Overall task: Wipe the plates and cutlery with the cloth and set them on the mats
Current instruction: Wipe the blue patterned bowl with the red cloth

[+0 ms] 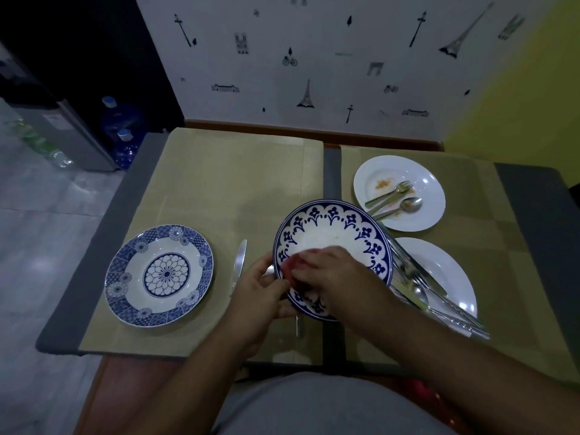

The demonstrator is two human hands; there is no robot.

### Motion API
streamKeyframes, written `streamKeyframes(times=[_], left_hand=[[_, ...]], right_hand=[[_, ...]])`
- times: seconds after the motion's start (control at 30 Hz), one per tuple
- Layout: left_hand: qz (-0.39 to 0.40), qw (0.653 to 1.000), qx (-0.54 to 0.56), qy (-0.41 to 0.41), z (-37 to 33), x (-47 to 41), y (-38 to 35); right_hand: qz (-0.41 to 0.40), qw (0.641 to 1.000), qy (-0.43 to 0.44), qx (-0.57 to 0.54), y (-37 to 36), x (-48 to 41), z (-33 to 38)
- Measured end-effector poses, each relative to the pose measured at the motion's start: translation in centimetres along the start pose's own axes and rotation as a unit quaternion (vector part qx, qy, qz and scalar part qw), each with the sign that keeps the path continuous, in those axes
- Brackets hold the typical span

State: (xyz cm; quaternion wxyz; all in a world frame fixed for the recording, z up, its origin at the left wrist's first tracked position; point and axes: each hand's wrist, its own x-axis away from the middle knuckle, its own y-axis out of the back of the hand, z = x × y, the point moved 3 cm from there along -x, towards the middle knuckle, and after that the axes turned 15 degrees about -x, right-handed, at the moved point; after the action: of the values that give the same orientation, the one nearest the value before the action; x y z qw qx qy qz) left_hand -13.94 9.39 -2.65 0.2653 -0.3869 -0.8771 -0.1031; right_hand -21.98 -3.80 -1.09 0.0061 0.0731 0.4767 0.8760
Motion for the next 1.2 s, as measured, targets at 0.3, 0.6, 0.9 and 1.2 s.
streamKeyframes(times=[0.3, 0.6, 0.9, 1.2], left_hand=[[-0.046, 0.998, 0.028, 0.019, 0.3, -1.0, 0.4], [-0.022, 0.999, 0.022, 0.035, -0.2, -1.6, 1.6], [0.006, 0.999, 0.008, 0.035, -0.3, -1.6, 0.9], [-0.017, 0.998, 0.044, 0.037, 0.0, -1.9, 1.0]], right_hand=[[-0.091, 0.981, -0.165, -0.040, 3.4, -0.4, -2.9], [0.141, 0.955, -0.169, -0.196, 3.1, -0.6, -2.9], [0.044, 0.998, -0.013, 0.044, 1.4, 0.0, -2.1], [-0.102, 0.977, -0.154, -0.105, 5.6, -0.8, -2.9]])
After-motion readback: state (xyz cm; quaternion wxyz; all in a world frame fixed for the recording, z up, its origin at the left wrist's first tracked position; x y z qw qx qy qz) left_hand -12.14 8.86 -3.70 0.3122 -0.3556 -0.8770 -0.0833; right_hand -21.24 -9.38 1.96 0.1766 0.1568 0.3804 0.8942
